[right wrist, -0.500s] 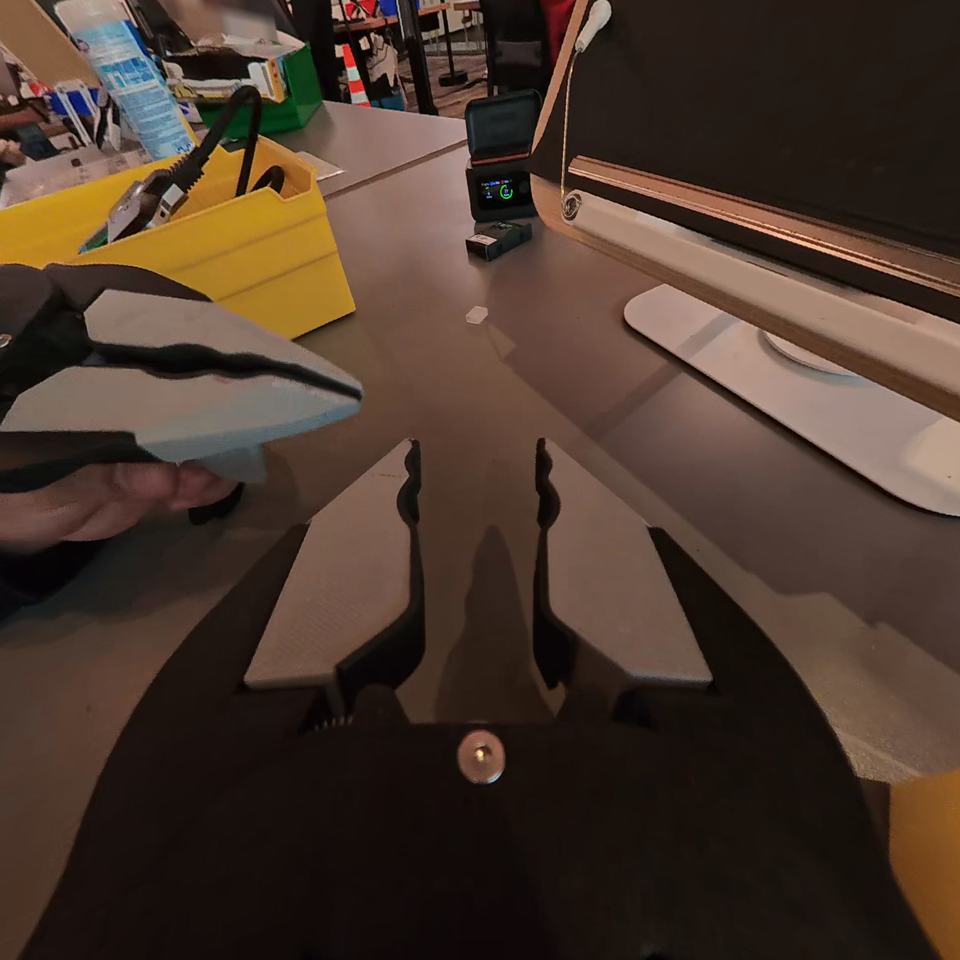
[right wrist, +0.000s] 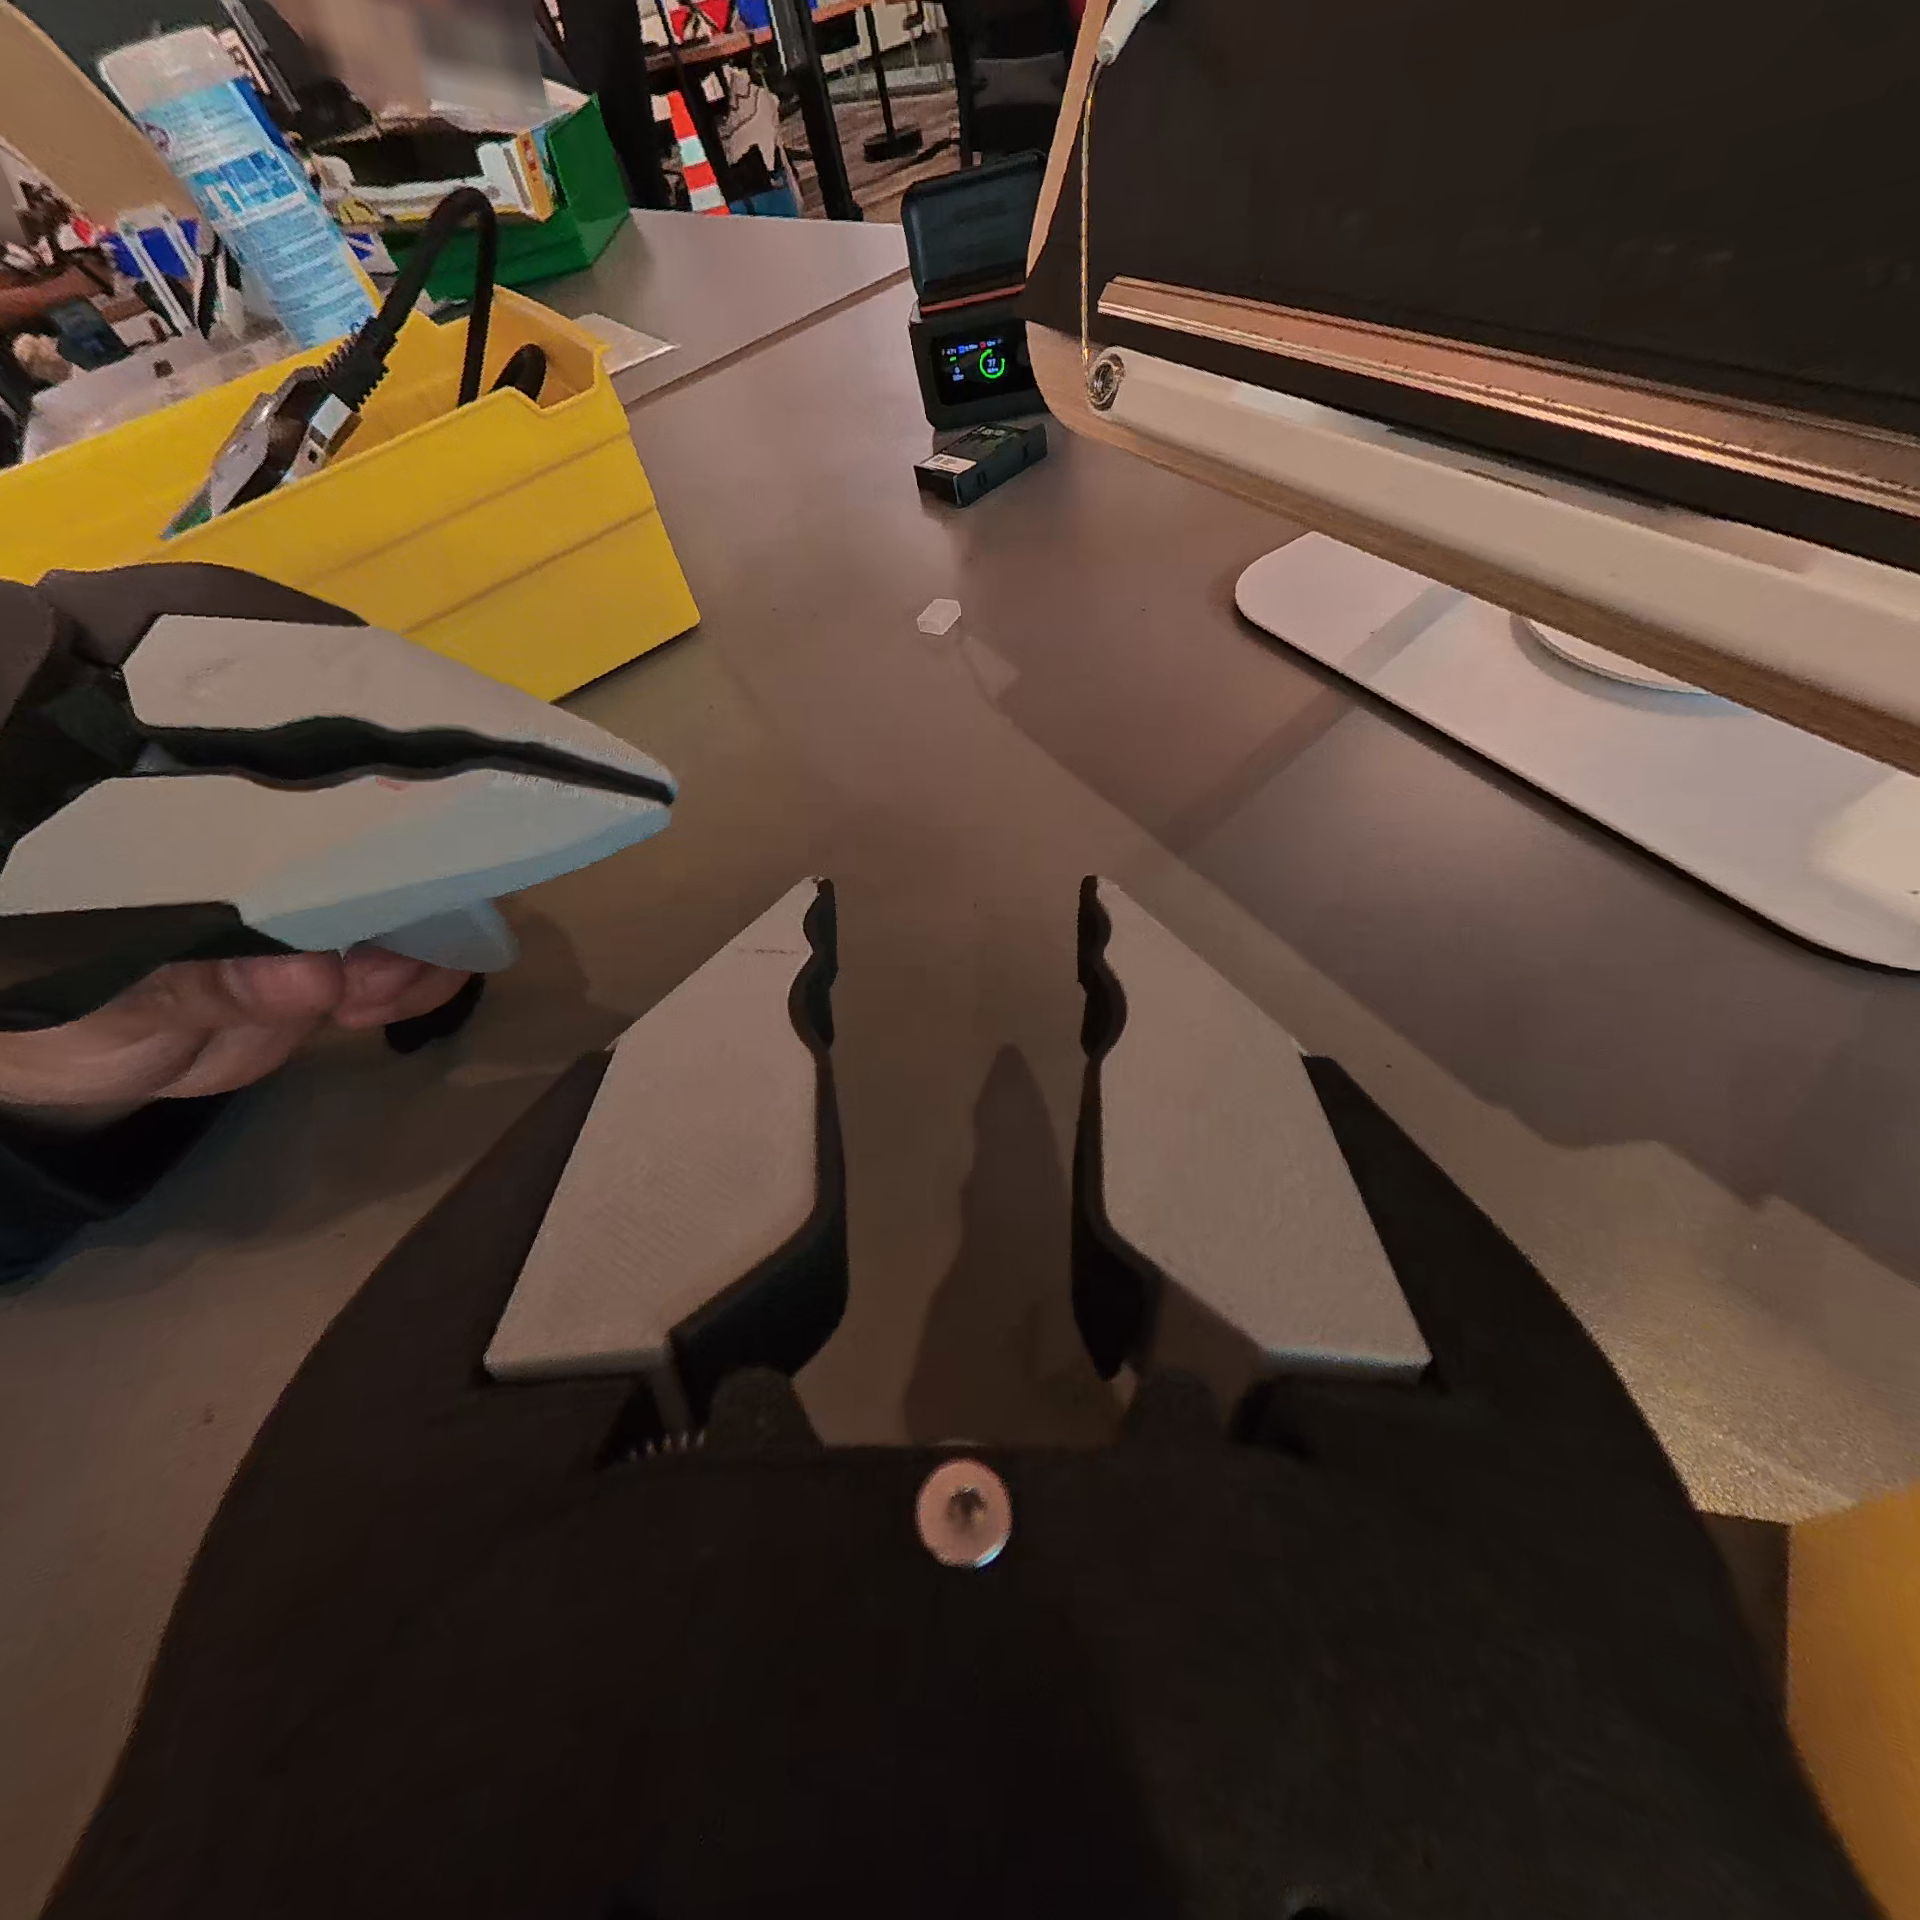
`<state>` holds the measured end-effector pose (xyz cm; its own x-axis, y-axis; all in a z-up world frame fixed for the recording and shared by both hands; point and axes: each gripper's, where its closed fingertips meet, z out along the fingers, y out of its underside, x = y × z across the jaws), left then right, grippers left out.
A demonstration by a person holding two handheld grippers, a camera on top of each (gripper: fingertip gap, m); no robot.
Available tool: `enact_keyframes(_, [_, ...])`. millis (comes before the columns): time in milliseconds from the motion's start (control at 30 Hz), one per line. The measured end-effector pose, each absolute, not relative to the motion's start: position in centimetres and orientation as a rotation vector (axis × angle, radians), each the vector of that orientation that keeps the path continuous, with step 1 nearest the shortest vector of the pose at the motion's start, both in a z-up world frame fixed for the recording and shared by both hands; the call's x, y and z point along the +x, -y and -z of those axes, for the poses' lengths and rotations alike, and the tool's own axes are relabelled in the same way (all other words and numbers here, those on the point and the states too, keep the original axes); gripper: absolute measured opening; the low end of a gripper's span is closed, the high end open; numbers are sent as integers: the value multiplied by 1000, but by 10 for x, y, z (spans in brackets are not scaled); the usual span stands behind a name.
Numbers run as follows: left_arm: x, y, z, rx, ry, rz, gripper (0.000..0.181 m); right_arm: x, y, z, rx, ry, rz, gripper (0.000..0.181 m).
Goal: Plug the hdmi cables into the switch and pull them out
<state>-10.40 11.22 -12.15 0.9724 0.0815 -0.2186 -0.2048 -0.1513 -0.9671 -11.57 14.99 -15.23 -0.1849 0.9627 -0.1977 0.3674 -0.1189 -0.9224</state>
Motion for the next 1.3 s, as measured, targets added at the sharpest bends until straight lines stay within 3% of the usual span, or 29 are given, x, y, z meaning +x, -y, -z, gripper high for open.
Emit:
enact_keyframes(267, [-62,-92,133,-1794,-57,6,16,-114,-146,155,-1489,1609,-1323,45])
enact_keyframes(367, [-16,-64,137,-1912,-132,313,26,-113,-146,154,-1469,1614,-1305,42])
enact_keyframes(533, [9,0,67,-1937,-338,484,46,-113,-144,154,-1449,1625,-1292,41])
enact_keyframes(733, [-115,67,21,-2179,-256,-5,72,-113,-142,155,-1411,1652,-1226,38])
enact_keyframes(967, [-285,149,85,-2520,193,-258,67,-113,-140,159,-1403,1681,-1177,37])
enact_keyframes(1300, [-303,149,125,-2572,188,-27,77,-113,-145,159,-1444,1655,-1222,37])
